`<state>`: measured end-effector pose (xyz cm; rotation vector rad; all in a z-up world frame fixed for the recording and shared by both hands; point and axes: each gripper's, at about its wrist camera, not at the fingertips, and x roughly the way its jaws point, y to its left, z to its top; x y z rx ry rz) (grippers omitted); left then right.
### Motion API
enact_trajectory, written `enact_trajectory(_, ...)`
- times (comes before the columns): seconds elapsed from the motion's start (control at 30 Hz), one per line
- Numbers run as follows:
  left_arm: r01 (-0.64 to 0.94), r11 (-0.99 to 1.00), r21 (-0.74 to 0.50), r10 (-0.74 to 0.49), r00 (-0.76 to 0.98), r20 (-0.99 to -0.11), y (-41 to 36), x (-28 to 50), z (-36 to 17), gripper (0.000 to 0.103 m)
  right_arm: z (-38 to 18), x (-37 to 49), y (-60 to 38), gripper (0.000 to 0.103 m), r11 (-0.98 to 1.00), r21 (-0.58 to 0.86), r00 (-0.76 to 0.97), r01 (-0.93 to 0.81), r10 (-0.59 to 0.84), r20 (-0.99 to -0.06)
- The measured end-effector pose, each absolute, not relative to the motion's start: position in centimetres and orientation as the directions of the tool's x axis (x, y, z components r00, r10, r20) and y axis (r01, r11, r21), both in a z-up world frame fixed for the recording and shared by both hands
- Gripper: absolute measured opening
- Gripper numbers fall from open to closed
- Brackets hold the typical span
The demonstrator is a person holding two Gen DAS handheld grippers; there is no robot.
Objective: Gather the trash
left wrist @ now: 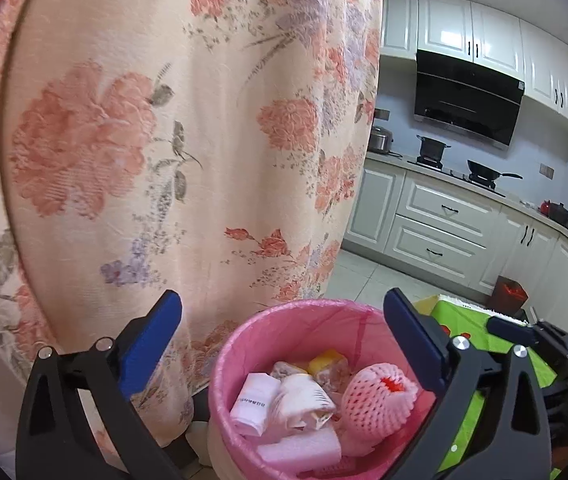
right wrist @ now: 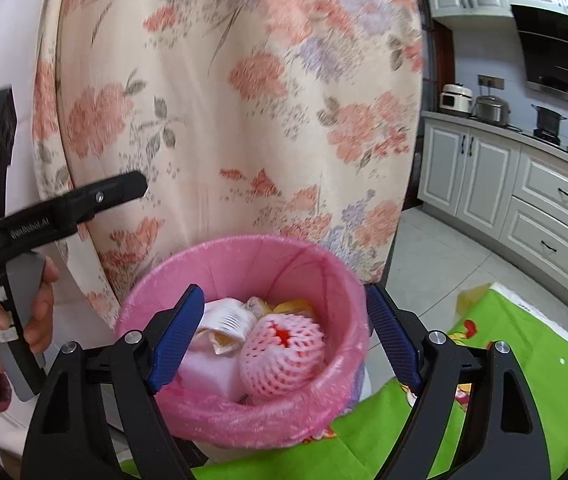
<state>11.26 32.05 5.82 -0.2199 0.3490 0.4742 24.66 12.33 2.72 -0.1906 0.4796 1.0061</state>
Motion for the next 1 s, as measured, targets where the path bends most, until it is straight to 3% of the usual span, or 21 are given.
enact_trajectory(0.17, -0.492, 0.868, -0.073, 0.442, 0.83, -0.34, 30.4, 9.4, 8.0, 0.098, 5.7, 23.0, 10.0, 0.084, 0.567, 0.05, 0.494, -0.822, 0.756, -0.429)
enact_trajectory(0.4, -0.518, 0.855, -0.003, 0.502, 0.829, -0.247, 26.2, 4.6, 11.9, 0.098, 9.3, 19.3, 6.0, 0.084, 0.618, 0.073, 0.553, -0.783, 0.744, -0.375)
enact_trajectory(0.57, -0.512, 0.859, -0.013, 0.483, 0.819, -0.309, 24.1, 1.9, 12.3, 0.098, 9.1, 16.8, 4.2, 0.084, 0.637, 0.098, 0.559, -0.765, 0.732, -0.389)
enact_trajectory(0.77, -0.481, 0.876, -0.031, 0.44, 0.824, -0.358, 21.6, -0.8, 9.5, 0.098, 5.6, 14.0, 3.0, 0.084, 0.675, 0.103, 0.556, -0.731, 0.677, -0.482)
enact_trajectory(1.0, -0.479, 0.874, 0.082, 0.473, 0.801, -0.367, 18.6, -2.5, 6.9, 0.098, 3.0, 11.4, 1.0, 0.084, 0.717, 0.147, 0.576, -0.682, 0.65, -0.496)
